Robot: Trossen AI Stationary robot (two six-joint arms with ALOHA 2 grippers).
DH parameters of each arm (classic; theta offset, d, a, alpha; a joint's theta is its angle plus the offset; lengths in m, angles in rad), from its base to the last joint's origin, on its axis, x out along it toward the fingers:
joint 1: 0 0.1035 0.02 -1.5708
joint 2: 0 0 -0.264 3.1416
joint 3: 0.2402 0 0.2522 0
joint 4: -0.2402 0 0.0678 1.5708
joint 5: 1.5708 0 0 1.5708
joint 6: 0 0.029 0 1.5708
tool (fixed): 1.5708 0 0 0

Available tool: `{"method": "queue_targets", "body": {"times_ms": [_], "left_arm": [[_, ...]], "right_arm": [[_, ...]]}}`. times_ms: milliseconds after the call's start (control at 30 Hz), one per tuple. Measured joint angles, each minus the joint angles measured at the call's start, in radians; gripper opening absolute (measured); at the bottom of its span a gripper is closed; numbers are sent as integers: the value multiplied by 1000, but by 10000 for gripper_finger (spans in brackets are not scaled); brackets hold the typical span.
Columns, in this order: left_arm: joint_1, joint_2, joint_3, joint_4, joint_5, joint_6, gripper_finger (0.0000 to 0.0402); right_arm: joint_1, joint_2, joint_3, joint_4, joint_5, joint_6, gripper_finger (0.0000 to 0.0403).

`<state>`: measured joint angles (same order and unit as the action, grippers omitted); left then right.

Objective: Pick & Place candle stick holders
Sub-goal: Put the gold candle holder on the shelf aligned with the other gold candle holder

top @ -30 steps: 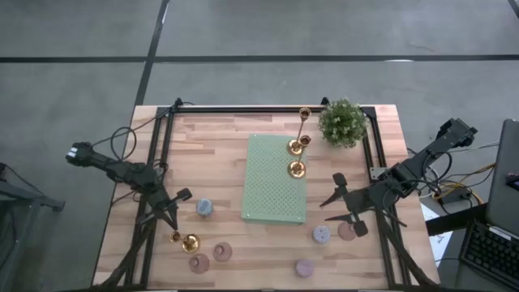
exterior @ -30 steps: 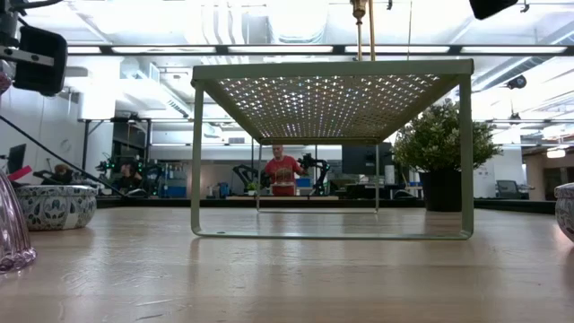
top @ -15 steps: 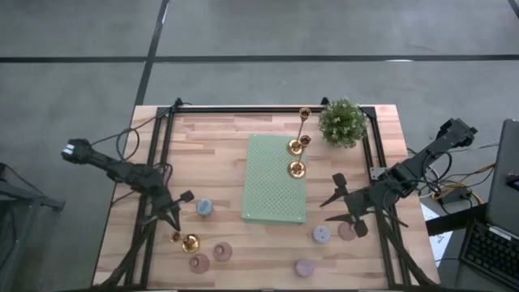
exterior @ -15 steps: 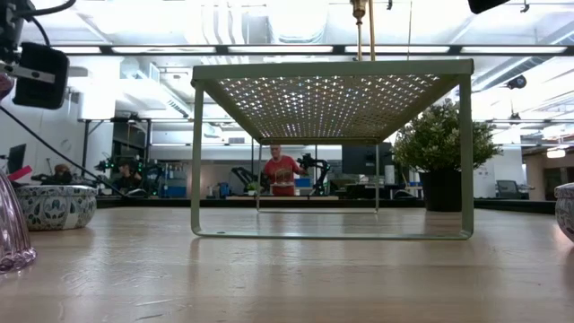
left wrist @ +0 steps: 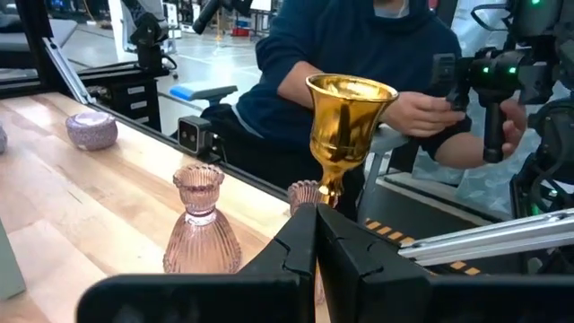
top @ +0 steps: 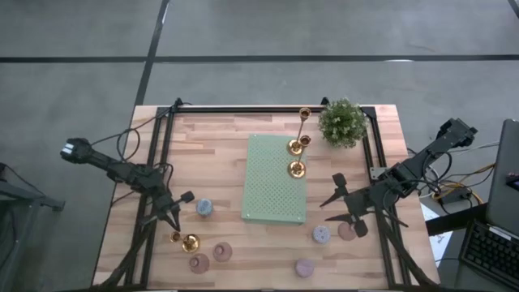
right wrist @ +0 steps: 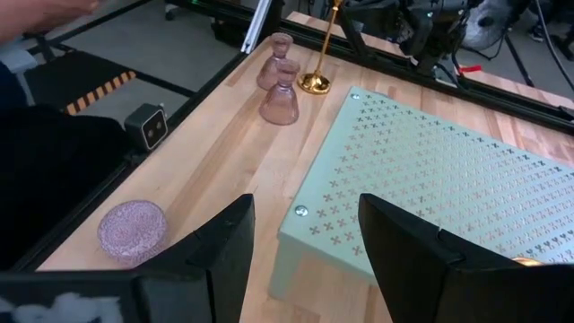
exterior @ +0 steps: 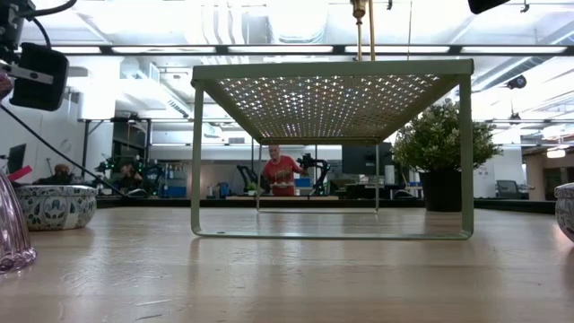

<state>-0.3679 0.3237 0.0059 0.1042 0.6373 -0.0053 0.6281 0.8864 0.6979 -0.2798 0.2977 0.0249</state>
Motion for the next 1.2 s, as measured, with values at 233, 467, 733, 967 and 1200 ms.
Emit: {"method": "queue_targets", "body": {"times_ms": [233, 467, 733, 967, 1200], "left_arm": [[-22, 3, 0, -10, 47, 19, 12], [-37, 27, 0, -2, 10, 91, 12], [-39, 83, 0, 12, -8, 91, 52], [-54, 118, 0, 30, -7, 79, 131], [-93, 177, 0, 124, -55, 59, 147]], "right_arm": [[-1, 0, 0, 0, 0, -1, 194], [-1, 0, 0, 0, -1, 0, 194], [-1, 0, 0, 0, -1, -1, 194], [0, 0, 0, 0, -1, 0, 194], [0, 0, 0, 0, -1, -1, 194]]}}
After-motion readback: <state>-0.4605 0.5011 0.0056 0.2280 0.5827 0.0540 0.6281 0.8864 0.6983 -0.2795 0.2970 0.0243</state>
